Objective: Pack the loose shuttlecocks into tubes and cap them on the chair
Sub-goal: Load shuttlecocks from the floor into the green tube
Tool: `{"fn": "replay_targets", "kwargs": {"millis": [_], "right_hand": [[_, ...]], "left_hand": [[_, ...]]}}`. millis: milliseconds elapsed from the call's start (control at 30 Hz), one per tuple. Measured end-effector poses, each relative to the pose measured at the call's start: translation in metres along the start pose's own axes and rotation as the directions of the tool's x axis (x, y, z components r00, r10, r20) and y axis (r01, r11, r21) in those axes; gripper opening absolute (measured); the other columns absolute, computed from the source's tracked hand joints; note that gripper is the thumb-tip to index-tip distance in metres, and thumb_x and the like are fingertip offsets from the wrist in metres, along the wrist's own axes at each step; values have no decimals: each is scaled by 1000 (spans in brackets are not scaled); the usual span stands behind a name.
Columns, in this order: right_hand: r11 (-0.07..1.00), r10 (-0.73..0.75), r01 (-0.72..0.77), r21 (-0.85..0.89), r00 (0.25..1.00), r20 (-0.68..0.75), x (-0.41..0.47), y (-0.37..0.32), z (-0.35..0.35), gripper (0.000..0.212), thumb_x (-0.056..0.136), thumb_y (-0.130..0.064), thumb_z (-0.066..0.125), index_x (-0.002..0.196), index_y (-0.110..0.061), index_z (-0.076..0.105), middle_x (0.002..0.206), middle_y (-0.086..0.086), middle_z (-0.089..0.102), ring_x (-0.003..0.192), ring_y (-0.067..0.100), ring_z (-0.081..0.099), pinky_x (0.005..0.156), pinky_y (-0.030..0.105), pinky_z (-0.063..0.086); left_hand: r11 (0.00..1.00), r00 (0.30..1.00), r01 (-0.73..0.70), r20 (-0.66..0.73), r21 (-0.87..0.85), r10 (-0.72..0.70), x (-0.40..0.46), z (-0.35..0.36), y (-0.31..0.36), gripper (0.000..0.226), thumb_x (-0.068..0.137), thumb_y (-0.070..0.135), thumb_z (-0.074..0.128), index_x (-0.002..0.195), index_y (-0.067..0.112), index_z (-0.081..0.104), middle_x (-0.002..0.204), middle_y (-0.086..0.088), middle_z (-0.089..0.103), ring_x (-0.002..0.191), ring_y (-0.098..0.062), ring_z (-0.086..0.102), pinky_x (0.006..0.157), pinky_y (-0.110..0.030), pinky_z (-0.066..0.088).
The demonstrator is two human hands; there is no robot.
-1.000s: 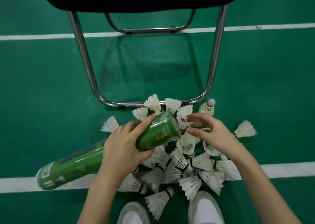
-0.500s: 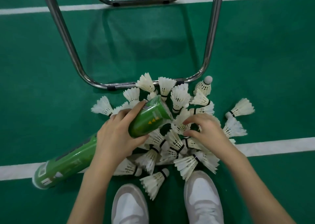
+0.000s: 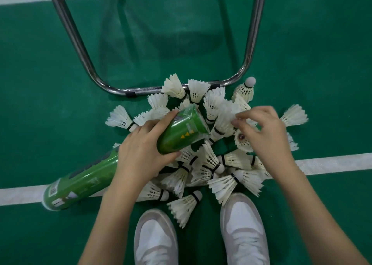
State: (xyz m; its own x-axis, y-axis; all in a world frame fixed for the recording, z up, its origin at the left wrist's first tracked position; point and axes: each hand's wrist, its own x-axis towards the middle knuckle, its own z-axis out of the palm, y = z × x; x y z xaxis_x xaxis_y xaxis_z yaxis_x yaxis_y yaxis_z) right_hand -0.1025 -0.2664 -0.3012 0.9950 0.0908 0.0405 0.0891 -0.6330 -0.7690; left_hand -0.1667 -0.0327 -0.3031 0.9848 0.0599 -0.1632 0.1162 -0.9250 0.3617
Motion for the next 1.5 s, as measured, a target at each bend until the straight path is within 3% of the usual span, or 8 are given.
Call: {"fn": "replay_targets", "kwargs": {"millis": [167,267,500,767,967,1100,1267,1500], "right_hand": [[934,163,-129,332,984,-78,-6,-21,-6,8,79,-29,69,78,-36,64,94,-7,59,85,-8,54,80,6,39],[908,192,-177,380,981,-1,-11,-26,9,3,79,-28,68,81,-29,67,88,-6,66,86,8,60,79,24,47],[763,195,-261,592,965,174,-19,-35,32,10,83,-14,64,83,-24,65,75,-13,66,74,-2,61,70,13,47],[955,42,-111,276,969,243,-25,-44,39,28,68,-24,78,81,-33,55,87,-12,59,82,-5,48,71,6,36],[920,76,-174,352,958,277,-24,-46,39,20,69,-17,78,81,-20,63,80,-11,64,75,-4,53,67,5,39],[894,104,-211,396,956,275,-25,-42,39,18,68,-14,78,80,-13,65,82,4,66,75,12,54,71,19,43],[842,87,-253,477,935,344,-26,-39,36,18,73,-6,74,81,-19,65,78,-9,66,72,-1,59,68,11,46],[809,70,-294,509,908,413,-26,-40,35,23,75,-3,71,92,-17,64,86,-10,68,80,-2,63,72,12,48]], "left_hand": [[1000,1000,0,-5,-5,0,0,-1,1,92,70,55,70,140,57,10,129,7,52,109,-20,52,81,-36,47],[1000,1000,-1,-2,2,1,-1,0,2,93,70,53,71,140,56,11,129,7,52,109,-19,51,82,-36,45],[1000,1000,-6,0,0,6,-2,-1,4,93,69,52,71,141,55,13,129,9,51,111,-18,50,83,-35,43],[999,999,-35,-3,6,35,-4,2,4,95,65,57,74,142,49,19,127,7,52,111,-18,51,83,-33,41],[998,998,-59,0,-21,59,-8,2,1,100,60,68,63,144,47,14,135,3,49,117,-21,48,90,-36,41],[999,1000,-24,18,-26,25,-14,-1,-6,103,63,64,65,144,49,4,142,3,42,126,-20,38,102,-40,35],[999,1000,20,9,-32,-20,-21,-1,-20,89,67,44,78,139,50,27,132,11,49,118,-18,43,95,-40,37],[1000,998,2,-59,-21,-3,-24,5,-21,86,64,39,81,138,44,36,126,9,54,112,-22,48,88,-41,41]]}}
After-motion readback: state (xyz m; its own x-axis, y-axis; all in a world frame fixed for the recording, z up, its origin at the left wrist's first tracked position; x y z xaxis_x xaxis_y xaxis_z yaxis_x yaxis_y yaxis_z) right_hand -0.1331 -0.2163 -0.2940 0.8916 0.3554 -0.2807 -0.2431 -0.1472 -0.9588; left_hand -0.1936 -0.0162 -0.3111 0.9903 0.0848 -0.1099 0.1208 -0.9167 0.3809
